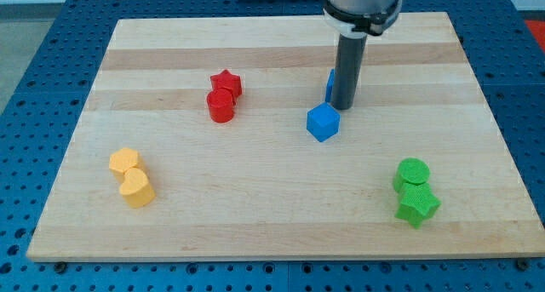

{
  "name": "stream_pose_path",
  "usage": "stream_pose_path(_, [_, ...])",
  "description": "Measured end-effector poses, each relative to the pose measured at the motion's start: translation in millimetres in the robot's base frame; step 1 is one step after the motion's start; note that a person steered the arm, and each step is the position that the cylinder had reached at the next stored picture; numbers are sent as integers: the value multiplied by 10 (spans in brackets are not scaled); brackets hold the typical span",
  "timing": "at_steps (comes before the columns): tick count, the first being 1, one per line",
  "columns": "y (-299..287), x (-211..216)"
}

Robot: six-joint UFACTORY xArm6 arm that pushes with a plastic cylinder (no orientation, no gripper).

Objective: Push the blue triangle to the top left side of the board

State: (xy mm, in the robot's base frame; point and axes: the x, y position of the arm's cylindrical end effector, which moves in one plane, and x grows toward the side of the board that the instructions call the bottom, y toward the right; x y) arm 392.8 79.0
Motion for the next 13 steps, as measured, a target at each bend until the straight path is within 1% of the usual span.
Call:
stream_pose_path(1, [-353,-458])
stream_pose_path(2, [-702,-658])
stream_pose_path(4, [-757,-661])
stream_pose_path(6, [-476,-488])
stream_pose_path(7, [-551,-684])
stream_pose_path(8, [-552,-591])
stream_pose_path(9, [-296,-563])
stream_pose_path(11, [-118,-356])
stream_pose_path(12, [231,-348])
stream_pose_path(13, [278,-568])
